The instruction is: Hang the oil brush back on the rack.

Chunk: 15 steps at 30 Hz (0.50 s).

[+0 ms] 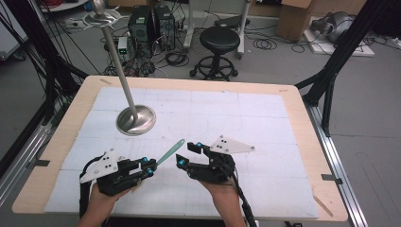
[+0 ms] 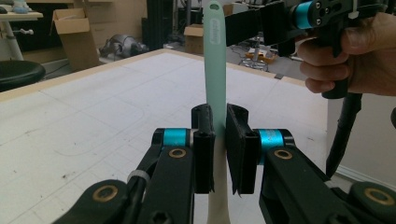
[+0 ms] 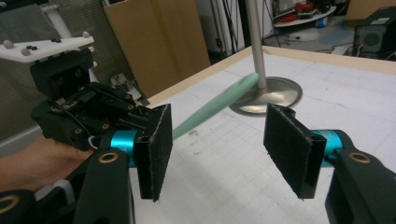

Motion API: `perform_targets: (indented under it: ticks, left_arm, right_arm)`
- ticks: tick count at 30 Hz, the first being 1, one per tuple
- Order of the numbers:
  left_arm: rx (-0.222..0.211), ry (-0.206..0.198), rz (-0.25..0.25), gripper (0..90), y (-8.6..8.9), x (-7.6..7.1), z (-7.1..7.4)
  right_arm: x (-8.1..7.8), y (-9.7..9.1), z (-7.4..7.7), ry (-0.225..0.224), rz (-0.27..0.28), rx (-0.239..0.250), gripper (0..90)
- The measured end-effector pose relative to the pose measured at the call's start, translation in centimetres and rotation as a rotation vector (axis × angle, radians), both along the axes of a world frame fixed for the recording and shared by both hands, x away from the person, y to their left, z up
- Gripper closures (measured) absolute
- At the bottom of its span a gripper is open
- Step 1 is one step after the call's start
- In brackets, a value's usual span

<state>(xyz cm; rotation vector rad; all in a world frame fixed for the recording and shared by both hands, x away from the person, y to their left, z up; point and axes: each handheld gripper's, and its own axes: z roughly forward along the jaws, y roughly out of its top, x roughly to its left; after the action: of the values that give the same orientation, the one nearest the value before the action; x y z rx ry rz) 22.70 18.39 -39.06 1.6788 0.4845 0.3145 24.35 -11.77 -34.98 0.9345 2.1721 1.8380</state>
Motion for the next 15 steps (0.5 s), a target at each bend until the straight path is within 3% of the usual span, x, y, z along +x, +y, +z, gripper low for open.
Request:
perform_targets:
  ticks: [7, 15]
  left_arm:
    - [-0.006, -0.003, -0.002, 81.2, -0.2, -0.1, 0.0]
    - [-0.006, -0.001, -0.001, 81.1, -0.4, -0.3, 0.0]
  right_arm:
    - [0.2, 0.8, 0.0, -0.003, -0.008, -0.019, 45.3]
    - [0.3, 1.7, 0.4, -0.007, -0.003, 0.004, 55.2]
